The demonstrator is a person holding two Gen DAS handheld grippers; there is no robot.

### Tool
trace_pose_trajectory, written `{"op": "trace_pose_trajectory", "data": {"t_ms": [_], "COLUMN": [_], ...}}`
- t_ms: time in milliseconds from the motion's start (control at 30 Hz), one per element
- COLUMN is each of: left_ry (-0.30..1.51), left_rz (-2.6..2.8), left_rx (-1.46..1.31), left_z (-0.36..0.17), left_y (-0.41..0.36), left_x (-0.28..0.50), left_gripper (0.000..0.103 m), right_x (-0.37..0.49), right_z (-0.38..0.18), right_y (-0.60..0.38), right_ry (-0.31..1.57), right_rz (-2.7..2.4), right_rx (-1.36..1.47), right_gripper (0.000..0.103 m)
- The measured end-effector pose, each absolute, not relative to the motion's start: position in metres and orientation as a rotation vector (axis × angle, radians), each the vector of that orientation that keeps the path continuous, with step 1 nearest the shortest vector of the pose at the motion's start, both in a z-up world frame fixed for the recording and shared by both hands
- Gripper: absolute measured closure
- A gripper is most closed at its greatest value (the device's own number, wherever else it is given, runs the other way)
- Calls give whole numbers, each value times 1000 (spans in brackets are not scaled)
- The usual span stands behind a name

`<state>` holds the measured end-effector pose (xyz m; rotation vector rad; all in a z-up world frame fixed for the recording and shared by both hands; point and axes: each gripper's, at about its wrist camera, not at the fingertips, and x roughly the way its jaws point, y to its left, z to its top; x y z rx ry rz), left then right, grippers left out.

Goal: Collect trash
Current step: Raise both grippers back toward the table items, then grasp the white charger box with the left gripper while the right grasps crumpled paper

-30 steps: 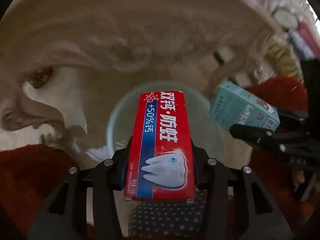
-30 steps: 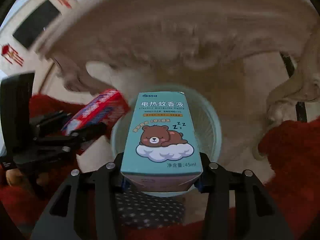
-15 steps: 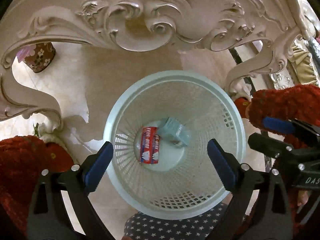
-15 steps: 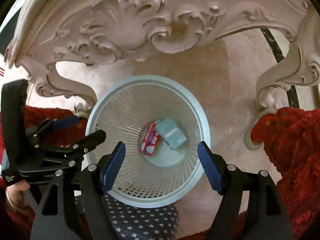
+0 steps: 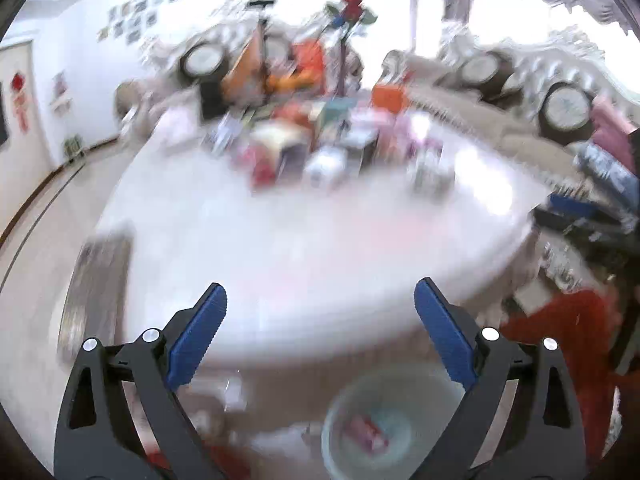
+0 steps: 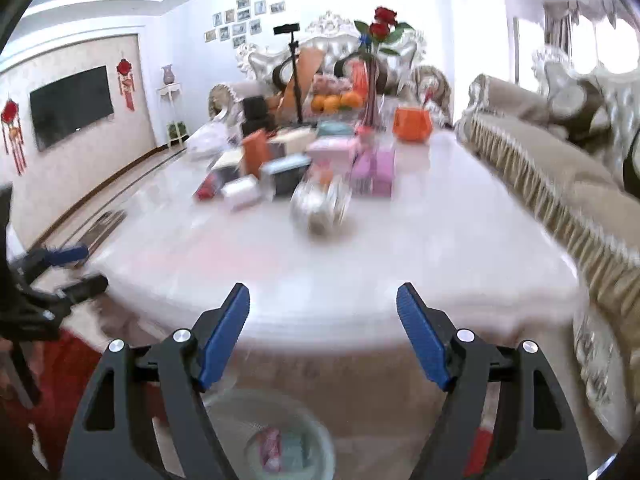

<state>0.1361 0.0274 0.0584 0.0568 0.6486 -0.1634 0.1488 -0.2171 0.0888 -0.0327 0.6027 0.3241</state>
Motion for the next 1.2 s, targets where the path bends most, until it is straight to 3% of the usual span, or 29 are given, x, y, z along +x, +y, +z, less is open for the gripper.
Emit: {"op": "trace_pose_trajectory", "data": {"t_ms": [233, 700, 967, 1033, 1067, 1100, 1200], "left_ry": [714, 815, 882, 896, 901, 904, 908], "left_rz": [-307, -407, -433, -396, -357, -352, -337], "left_rx": [112, 182, 181, 190, 203, 198, 194], "left_z": [60, 35, 22, 19, 18, 18, 18], "left_y": [17, -7, -9, -8, -7, -5, -4], "left_x": [264, 339, 359, 360, 360, 360, 357], "left_gripper": [11, 12, 33, 48, 55, 58, 59], "right_x": [241, 288, 302, 303, 303, 301, 300], "right_z": [78, 60, 53, 53, 53, 53, 54], "right_y": [-192, -186, -178, -178, -178, -177, -180], "right_ry": [692, 789, 824, 831, 830, 826, 805], "right_rz": [380, 410, 463, 475, 473, 466, 445], "right_rx": [-27, -80, -90, -91, -99, -115, -111], "right_gripper": [31, 31, 31, 31, 33, 42, 63]}}
